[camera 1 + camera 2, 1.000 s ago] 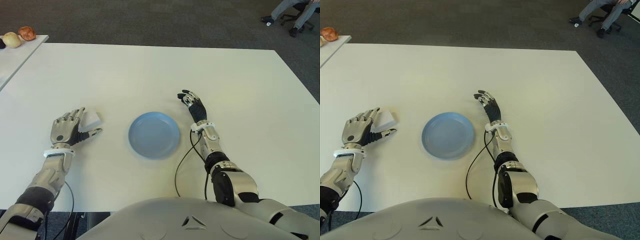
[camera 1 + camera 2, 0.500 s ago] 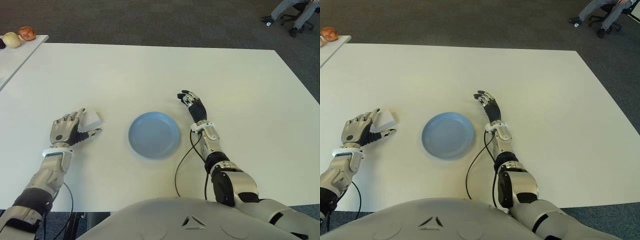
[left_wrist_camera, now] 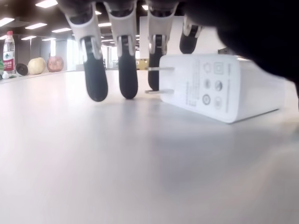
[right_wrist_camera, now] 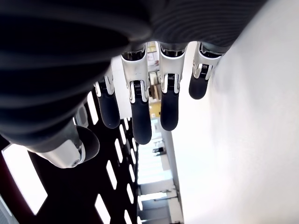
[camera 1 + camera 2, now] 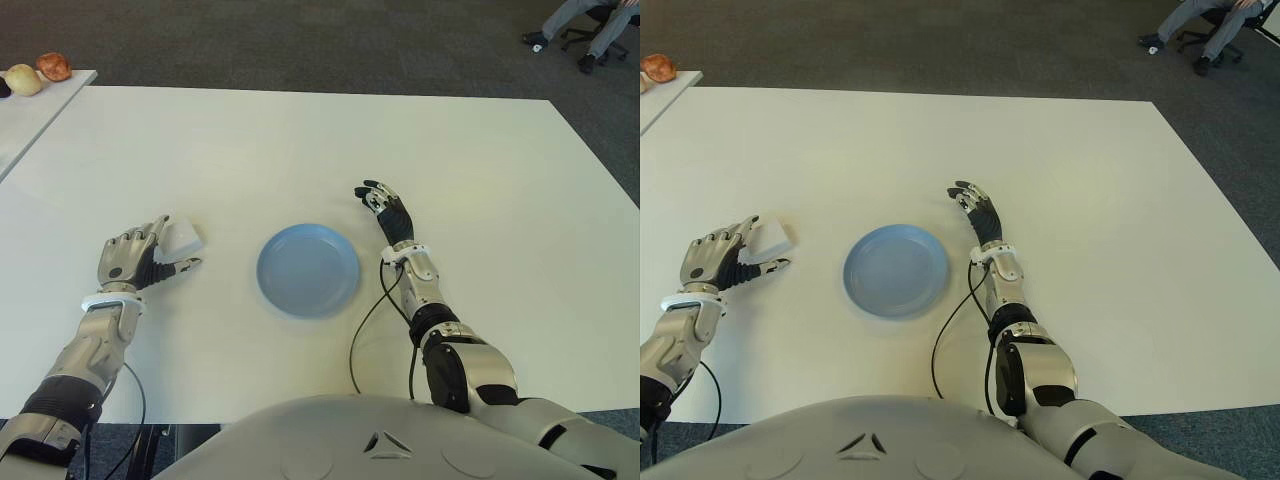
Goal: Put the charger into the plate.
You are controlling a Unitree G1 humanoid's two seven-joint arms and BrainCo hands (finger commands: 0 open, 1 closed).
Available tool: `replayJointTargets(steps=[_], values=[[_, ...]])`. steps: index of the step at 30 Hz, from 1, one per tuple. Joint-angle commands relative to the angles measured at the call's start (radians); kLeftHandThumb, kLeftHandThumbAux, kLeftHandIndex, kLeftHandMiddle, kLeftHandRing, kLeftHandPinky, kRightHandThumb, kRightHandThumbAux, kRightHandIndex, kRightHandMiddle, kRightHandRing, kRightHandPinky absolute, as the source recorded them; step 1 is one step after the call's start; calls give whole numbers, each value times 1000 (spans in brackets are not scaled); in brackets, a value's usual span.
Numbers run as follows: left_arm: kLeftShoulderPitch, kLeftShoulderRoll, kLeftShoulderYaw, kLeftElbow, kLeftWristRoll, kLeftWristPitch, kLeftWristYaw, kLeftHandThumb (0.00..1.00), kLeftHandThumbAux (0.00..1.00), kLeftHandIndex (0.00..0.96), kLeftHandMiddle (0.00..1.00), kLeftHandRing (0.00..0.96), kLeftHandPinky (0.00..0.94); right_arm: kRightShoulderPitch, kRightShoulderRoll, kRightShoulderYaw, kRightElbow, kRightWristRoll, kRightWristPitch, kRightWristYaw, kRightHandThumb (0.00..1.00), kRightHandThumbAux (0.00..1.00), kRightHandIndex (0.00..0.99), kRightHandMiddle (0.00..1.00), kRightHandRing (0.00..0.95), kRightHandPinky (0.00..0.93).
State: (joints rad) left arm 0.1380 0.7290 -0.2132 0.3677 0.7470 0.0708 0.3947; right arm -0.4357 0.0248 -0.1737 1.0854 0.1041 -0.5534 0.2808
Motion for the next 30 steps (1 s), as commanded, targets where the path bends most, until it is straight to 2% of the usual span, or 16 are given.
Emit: replayJointTargets(steps=[1,14,20,30], values=[[31,5,-9,20,-3,-5,-54,319,416,74,262,329,398,76,6,2,45,3,63,-4,0,573,238,331,237,95],[18,19,-9,31,-6,-25,-99,317,403,79,266,331,396,78,6,6,37,1,67,-6,0,572,231,327,234,103],[3,27,-11,53,-11,-47,-111,314,394,85,295,372,435,82,7,8,33,-1,64,-7,0,571,233,329,230,66],[-22,32,-11,87,-27,-71,-132,304,373,95,333,415,440,83,7,14,33,-4,67,-13,0,565,231,322,222,68]])
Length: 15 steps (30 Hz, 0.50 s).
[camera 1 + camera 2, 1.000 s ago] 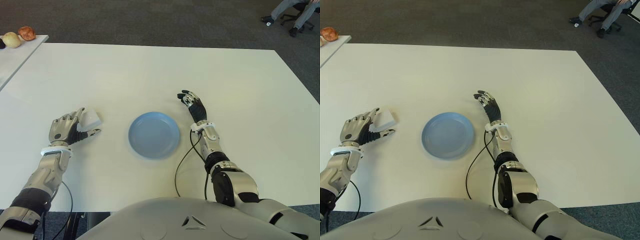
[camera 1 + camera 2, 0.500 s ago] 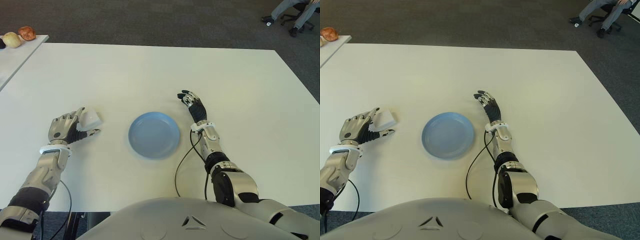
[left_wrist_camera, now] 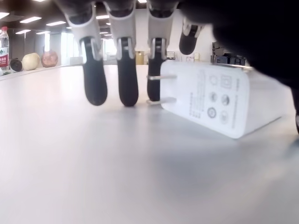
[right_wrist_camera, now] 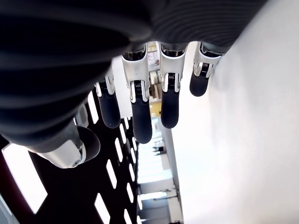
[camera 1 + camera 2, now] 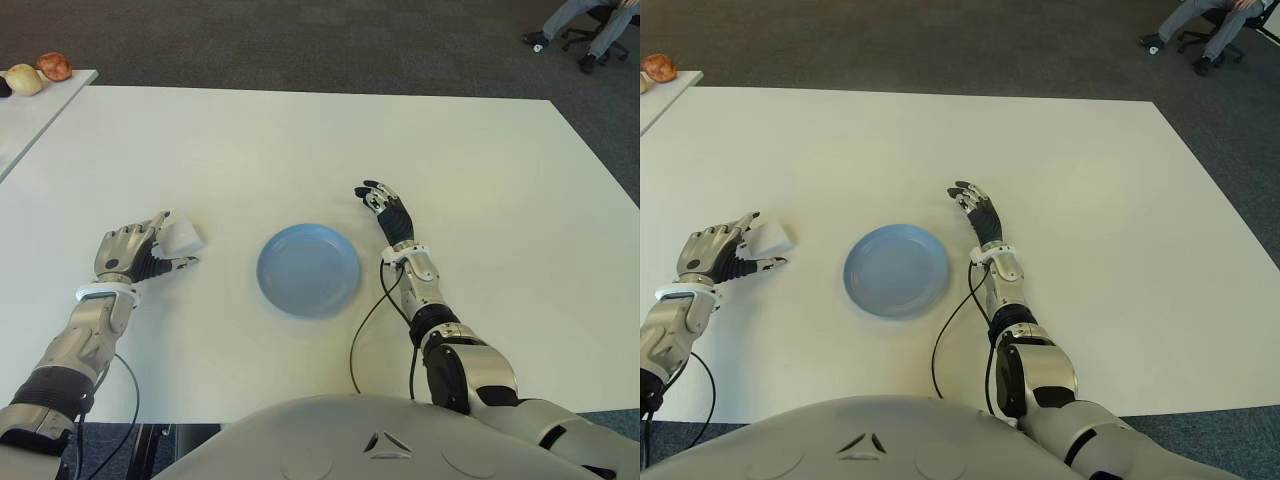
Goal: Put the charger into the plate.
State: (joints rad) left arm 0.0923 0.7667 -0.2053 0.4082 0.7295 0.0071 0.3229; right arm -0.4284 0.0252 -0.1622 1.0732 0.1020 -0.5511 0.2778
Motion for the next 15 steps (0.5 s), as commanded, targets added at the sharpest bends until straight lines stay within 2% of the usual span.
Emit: replayJointTargets(steps=[1,15], values=[[24,-4,-19,47,-11,-10,-60,303,372,95,333,416,441,77,7,3,44,-1,65,-11,0,564,230,321,222,66],[9,8,-20,52,-19,-26,-88,316,363,108,388,460,474,85,13,8,31,2,62,-15,0,571,225,322,224,74]])
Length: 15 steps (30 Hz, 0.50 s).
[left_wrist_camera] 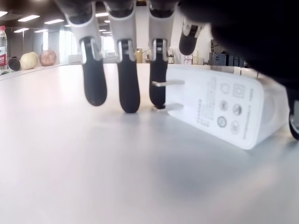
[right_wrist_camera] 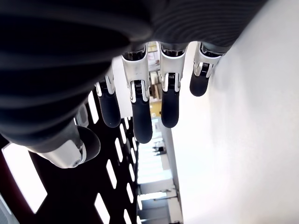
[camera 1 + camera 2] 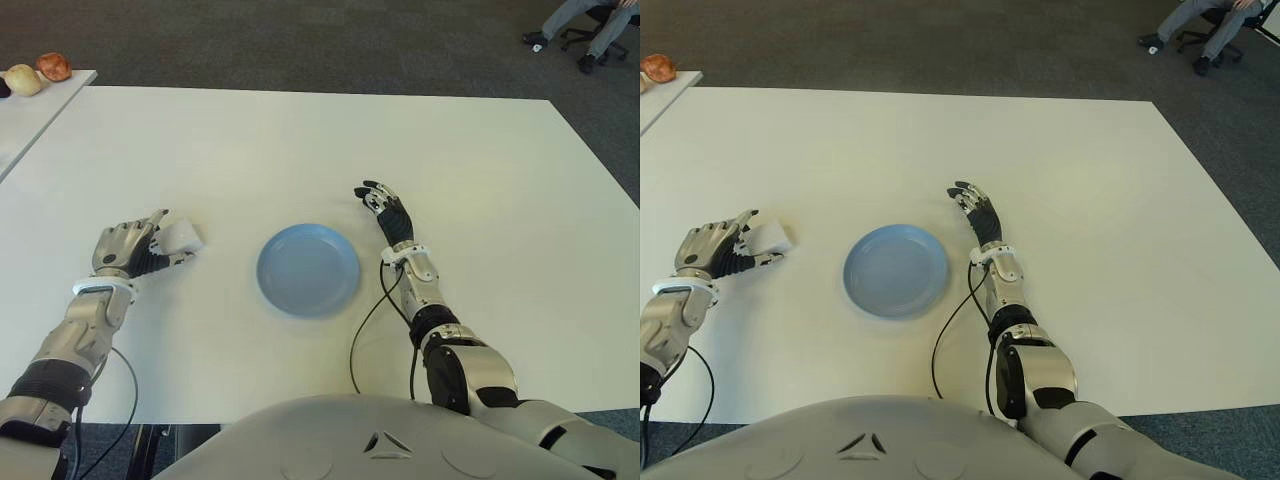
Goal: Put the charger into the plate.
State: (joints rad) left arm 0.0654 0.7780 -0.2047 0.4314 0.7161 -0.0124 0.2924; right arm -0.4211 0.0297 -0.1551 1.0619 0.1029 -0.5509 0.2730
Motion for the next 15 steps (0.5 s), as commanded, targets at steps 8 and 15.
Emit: replayJointTargets(steps=[8,15], values=[[30,-1,-22,36,-7,-13,-59,306,354,132,413,470,473,84,12,5,33,-1,63,-14,0,563,222,319,220,58],[24,0,-23,47,-8,-26,-54,319,387,177,505,522,527,84,12,9,32,0,65,-15,0,558,218,321,225,80]])
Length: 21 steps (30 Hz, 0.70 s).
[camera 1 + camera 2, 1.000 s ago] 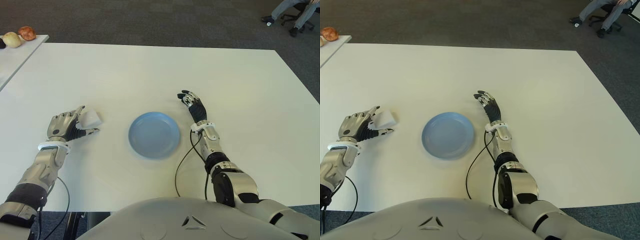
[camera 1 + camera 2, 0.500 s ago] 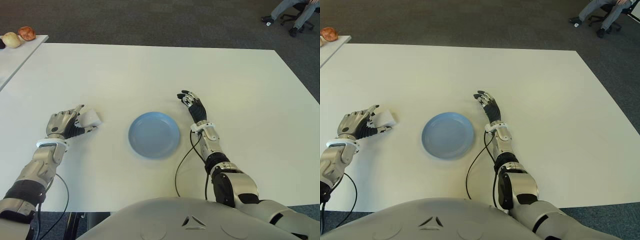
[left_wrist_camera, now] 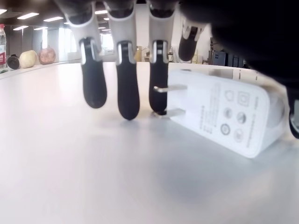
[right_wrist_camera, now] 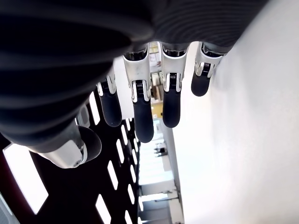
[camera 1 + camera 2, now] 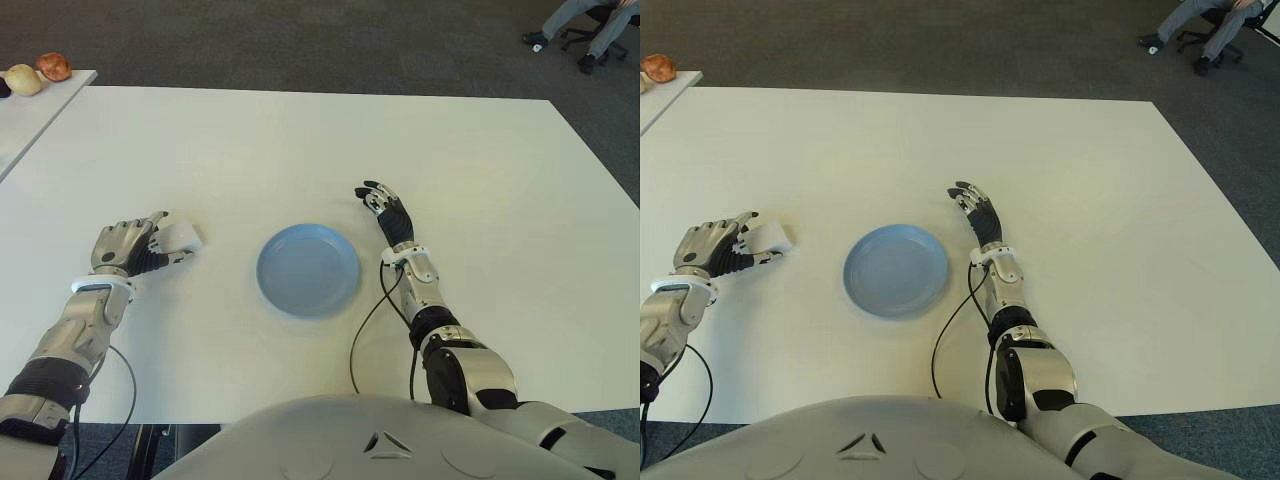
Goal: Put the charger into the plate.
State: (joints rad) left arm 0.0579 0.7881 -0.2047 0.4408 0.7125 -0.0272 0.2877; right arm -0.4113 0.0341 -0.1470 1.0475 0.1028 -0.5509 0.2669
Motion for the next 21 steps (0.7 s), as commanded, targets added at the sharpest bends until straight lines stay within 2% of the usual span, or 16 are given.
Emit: replayJointTargets(steps=[1,7,13,15,18,21], values=[[31,-9,-24,41,-5,-15,-46,321,390,179,510,526,528,74,8,2,46,0,66,-10,0,557,217,320,225,78],[27,-11,-23,52,-3,-28,-28,353,437,219,574,575,546,73,7,5,46,0,70,-11,0,556,211,316,219,66],[19,-21,-19,68,3,-34,16,410,479,303,607,599,535,72,8,5,48,2,70,-10,0,561,206,315,217,59],[16,-29,-16,75,6,-26,42,474,506,376,628,619,547,71,9,5,49,2,69,-9,0,561,202,314,216,57],[9,-39,-16,86,16,-4,74,638,631,414,687,678,611,71,10,6,50,3,68,-9,0,557,197,314,214,45],[2,-41,-30,95,38,18,92,695,673,430,730,722,649,71,10,6,50,2,68,-10,0,552,195,312,209,28]])
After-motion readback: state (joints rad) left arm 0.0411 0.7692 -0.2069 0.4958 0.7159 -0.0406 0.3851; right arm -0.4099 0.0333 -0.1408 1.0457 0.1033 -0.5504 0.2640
